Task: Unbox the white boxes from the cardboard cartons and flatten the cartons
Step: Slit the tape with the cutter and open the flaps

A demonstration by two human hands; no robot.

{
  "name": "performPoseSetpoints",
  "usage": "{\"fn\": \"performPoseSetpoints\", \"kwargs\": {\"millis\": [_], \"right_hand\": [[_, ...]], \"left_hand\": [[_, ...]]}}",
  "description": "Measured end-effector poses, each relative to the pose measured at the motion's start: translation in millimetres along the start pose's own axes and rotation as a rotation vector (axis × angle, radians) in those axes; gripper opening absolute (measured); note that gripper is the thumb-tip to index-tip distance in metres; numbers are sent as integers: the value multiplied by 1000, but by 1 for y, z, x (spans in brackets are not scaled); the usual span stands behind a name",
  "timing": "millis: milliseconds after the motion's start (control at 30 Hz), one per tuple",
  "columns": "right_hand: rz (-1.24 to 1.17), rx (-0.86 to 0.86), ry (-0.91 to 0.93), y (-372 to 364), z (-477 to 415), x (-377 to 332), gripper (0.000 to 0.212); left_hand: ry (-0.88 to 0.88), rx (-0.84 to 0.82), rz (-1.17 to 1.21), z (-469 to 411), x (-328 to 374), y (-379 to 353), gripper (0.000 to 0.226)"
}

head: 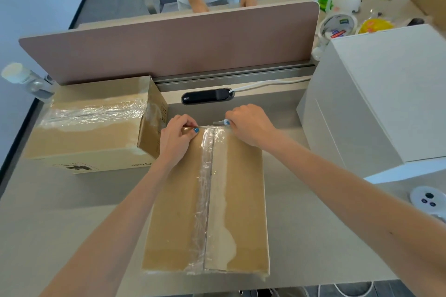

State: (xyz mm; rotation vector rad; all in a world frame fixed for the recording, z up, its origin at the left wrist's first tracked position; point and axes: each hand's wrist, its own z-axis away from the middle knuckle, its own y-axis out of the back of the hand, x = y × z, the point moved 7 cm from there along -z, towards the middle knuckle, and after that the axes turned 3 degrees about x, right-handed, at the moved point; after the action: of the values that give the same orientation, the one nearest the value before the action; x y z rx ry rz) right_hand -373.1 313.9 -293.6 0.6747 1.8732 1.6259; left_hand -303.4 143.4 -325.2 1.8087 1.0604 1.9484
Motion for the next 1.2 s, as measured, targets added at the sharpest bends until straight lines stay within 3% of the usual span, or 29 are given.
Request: {"fn": "performPoseSetpoints", "kwargs": {"millis": [300,533,867,1067,1200], "right_hand": [[-116,10,-241,5,-4,-13,18],[-131,-33,-345,13,-7,-26,16],[-142,-139,-433,18,-10,-46,13],[-134,-183,-437,23,-9,-54,16],[-153,-216,-431,23,-2,-58,11]], "left_hand": [[73,105,-7,-40,-4,0,18],[-56,52,-181,-39,-4,0,11],[-382,-104,-387,34,-12,7,43],[-323,-219,-407,80,-30,0,58],[-254,-203,-461,82,-31,-2,62]]}}
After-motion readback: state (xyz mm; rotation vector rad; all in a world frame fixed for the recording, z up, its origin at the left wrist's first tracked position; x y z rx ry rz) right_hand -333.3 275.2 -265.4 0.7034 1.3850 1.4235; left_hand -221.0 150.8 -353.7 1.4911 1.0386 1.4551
